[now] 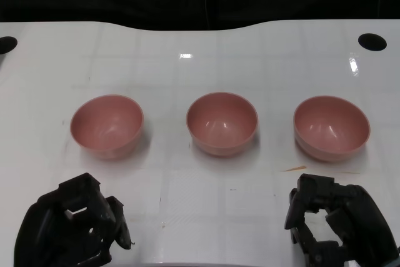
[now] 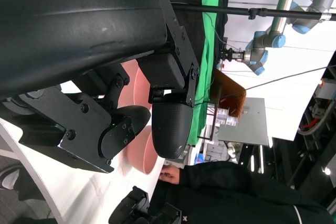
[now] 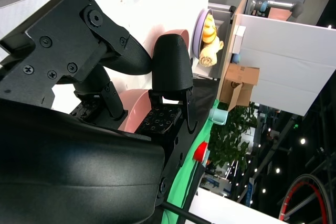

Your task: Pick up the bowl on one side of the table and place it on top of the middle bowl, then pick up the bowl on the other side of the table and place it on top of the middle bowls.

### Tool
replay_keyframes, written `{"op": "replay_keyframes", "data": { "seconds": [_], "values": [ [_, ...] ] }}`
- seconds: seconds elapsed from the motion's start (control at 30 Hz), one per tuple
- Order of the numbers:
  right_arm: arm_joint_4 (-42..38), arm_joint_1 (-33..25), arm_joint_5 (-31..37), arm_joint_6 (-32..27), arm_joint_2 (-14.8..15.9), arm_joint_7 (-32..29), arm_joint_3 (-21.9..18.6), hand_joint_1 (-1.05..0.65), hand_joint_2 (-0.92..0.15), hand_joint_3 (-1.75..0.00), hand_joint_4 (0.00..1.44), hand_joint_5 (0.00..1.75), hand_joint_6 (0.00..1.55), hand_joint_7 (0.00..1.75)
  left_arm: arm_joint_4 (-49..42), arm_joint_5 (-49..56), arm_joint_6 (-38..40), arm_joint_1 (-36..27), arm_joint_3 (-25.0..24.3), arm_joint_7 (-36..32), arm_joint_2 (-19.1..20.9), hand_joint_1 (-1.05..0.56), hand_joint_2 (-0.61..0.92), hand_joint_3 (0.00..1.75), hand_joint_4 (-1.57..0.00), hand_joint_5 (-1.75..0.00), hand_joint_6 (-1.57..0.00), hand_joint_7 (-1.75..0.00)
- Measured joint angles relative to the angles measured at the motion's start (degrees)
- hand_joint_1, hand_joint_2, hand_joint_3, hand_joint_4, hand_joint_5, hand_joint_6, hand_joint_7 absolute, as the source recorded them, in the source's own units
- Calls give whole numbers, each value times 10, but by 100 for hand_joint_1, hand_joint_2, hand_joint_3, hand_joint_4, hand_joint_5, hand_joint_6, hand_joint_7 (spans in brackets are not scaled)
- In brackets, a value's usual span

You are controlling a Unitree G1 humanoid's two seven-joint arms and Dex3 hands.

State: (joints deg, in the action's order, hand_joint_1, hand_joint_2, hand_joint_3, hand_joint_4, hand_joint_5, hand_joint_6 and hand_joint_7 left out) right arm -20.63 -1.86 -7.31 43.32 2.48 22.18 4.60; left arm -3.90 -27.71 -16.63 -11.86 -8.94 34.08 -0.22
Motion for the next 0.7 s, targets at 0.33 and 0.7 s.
{"op": "replay_keyframes", "data": {
  "seconds": [0.33, 0.7],
  "values": [
    [-1, 0, 10, -1, -1, -7, 0, -21, -33, -137, 89, 172, 90, 144, 0, 0, 0, 0, 0, -3, 0, -3, 55, 105, -96, -157, -93, -141],
    [-1, 0, 11, -1, -1, -8, 0, -21, -33, -137, 88, 172, 91, 143, 0, 2, 0, -2, 0, -3, 1, -4, 56, 104, -96, -156, -94, -139]
  ]
}}
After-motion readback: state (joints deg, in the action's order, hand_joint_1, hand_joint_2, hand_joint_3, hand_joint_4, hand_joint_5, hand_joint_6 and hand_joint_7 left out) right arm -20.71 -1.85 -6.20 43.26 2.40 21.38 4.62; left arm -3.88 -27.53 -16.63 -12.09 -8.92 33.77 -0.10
